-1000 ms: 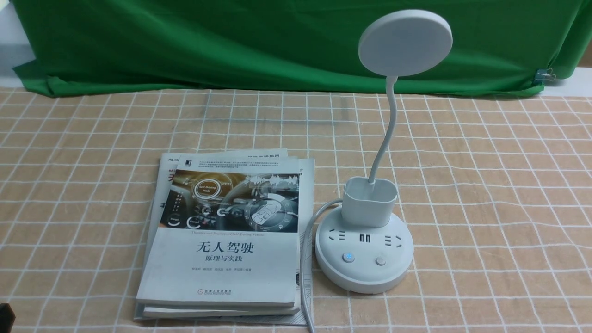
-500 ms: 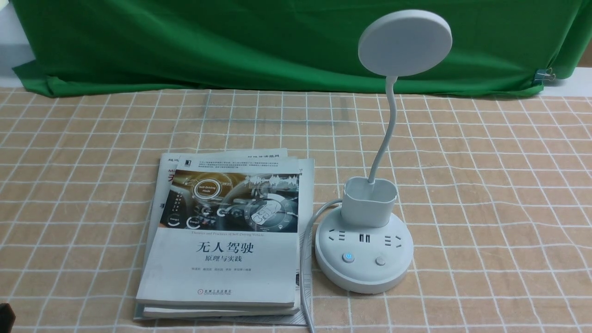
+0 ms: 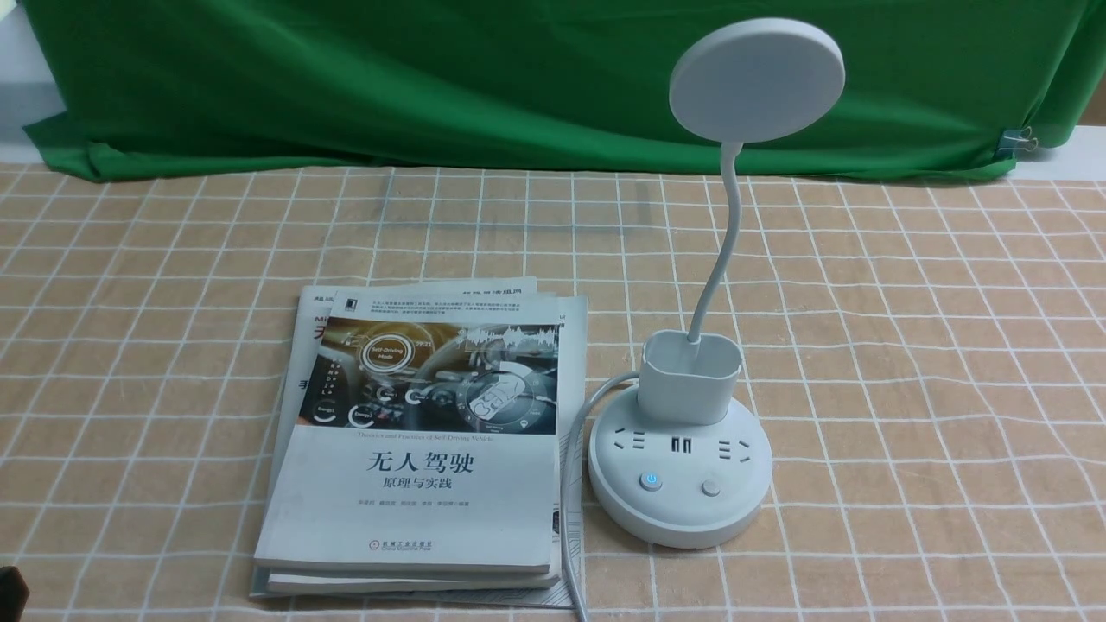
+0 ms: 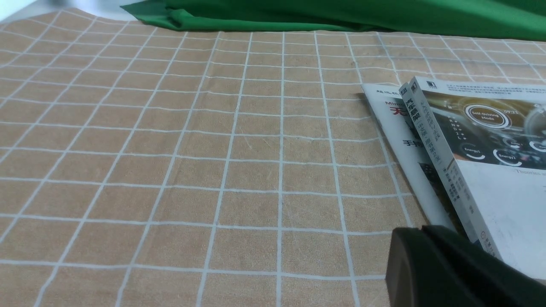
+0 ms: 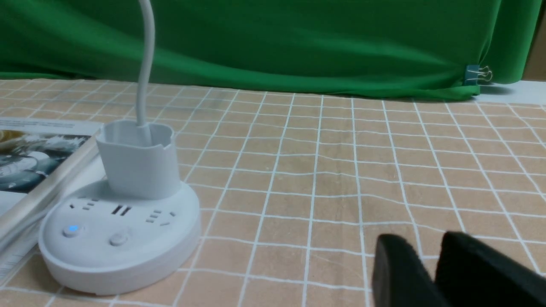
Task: Turn off the desk lamp on the light coffee tablecloth by hand.
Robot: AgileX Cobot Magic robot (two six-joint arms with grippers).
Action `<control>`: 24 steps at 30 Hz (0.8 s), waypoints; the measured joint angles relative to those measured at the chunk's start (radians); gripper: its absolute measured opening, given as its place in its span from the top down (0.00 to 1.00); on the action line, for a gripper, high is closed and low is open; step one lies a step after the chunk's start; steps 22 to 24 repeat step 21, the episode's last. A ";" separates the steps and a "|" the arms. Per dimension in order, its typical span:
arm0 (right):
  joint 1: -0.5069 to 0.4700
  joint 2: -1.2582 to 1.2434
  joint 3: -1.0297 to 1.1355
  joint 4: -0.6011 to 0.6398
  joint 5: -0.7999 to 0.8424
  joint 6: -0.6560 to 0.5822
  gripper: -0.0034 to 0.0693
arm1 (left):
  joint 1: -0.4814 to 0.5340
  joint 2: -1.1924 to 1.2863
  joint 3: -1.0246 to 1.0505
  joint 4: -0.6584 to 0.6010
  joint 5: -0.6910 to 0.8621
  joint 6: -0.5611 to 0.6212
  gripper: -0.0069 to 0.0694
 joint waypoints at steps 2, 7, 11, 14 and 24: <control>0.000 0.000 0.000 0.000 0.000 0.000 0.71 | 0.000 0.000 0.000 0.000 0.000 0.000 0.90; 0.000 0.000 0.000 0.000 0.000 0.000 0.69 | 0.000 0.000 0.000 0.000 0.000 0.000 0.90; 0.000 0.000 0.000 0.000 0.000 0.000 0.69 | 0.000 0.000 0.000 0.000 0.000 0.000 0.90; 0.000 0.000 0.000 0.000 0.000 0.000 0.68 | 0.000 0.000 0.000 0.000 0.000 0.000 0.90; 0.000 0.000 0.000 0.000 0.000 0.000 0.65 | 0.000 0.000 0.000 0.000 0.000 0.000 0.90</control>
